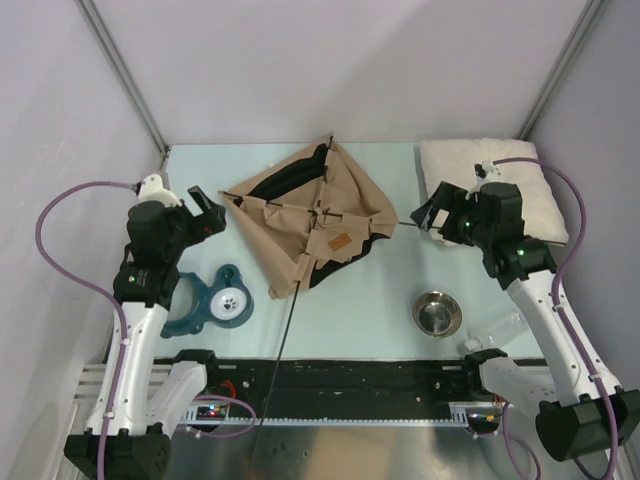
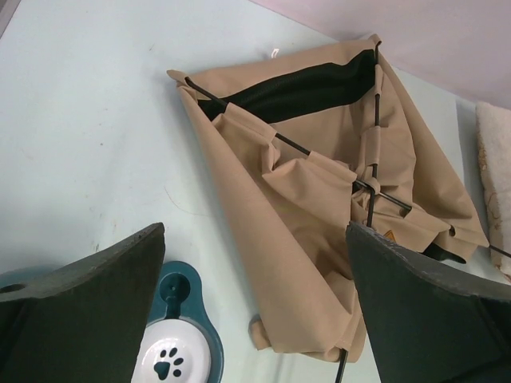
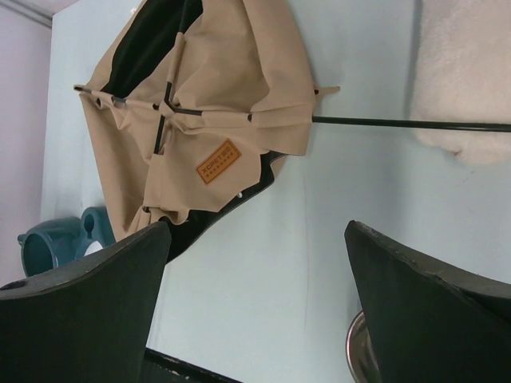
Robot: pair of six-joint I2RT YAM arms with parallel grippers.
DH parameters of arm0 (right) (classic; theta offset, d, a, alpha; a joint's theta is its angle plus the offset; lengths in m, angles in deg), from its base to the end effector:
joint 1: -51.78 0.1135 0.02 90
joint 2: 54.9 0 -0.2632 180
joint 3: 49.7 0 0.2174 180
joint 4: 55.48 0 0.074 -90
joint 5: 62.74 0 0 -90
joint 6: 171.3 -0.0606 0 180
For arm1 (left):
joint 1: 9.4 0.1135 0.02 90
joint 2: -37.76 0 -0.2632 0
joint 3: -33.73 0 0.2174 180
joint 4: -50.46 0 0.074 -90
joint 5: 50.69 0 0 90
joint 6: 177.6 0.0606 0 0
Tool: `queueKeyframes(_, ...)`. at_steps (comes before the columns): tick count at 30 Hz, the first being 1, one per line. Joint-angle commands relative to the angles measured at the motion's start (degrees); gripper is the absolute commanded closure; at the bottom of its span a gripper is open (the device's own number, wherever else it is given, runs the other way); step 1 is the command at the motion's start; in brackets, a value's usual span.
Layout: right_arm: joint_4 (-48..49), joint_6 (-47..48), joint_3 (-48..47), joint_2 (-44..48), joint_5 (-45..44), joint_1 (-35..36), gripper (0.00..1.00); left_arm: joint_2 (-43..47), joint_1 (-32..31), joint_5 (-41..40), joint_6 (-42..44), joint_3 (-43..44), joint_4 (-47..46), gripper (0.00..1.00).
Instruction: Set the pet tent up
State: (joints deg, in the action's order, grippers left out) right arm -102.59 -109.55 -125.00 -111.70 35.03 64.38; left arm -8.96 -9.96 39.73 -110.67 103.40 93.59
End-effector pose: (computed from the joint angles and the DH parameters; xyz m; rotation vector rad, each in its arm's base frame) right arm 0.1931 0.0516 0.3385 0.2034 2.1066 0.5727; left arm 0.1661 -0.0021 0.3435 -0.3725 1.8971 -0.2832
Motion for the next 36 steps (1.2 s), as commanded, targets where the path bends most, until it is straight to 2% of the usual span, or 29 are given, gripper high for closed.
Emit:
queueKeyframes(1, 1.6, -0.6, -0.8, -0.1, -1.5, 1.4, 0.02, 1.2, 0.4, 0.6, -0.8, 1.1, -0.2, 0.00)
queueKeyframes(9, 1.9, -0.3, -0.7, 0.1, -0.9, 3.6, 0.01, 1.7, 0.4, 0.7, -0.4, 1.2, 0.6, 0.00)
queueKeyframes(13, 2.4, 0.4, 0.2, 0.7, -0.7, 7.9, 0.01, 3.3, 0.4, 0.7, 0.1, 1.4, 0.9, 0.00)
queueKeyframes(19, 2.6, -1.1, 2.3, 3.0, -9.6, 23.4, 0.00, 4.5, 0.4, 2.7, -0.8, 5.3, 4.5, 0.00)
queueKeyframes(21, 2.9, -2.9, 3.1, 2.7, -9.2, 29.2, 0.01, 5.0, 0.4, 3.0, -1.5, 7.2, 6.0, 0.00)
queueKeyframes(23, 3.7, -4.6, 4.1, 1.4, -6.1, 33.8, 0.06, 5.5, 0.4, 2.1, -1.9, 9.5, 7.7, 0.00)
queueKeyframes(27, 6.6, -6.6, 6.4, -3.1, -5.2, 44.8, 0.11, 6.4, 0.4, -0.9, -2.4, 13.3, 9.9, 0.00)
queueKeyframes(33, 17.9, -7.1, 8.1, -14.4, -6.8, 60.2, 0.03, 9.1, 0.4, -1.8, -4.2, 12.6, 10.3, 0.00)
queueKeyframes(36, 25.0, -7.6, 8.0, -21.7, -6.2, 64.6, 0.01, 11.3, 0.4, -1.7, -4.5, 10.4, 11.1, 0.00)
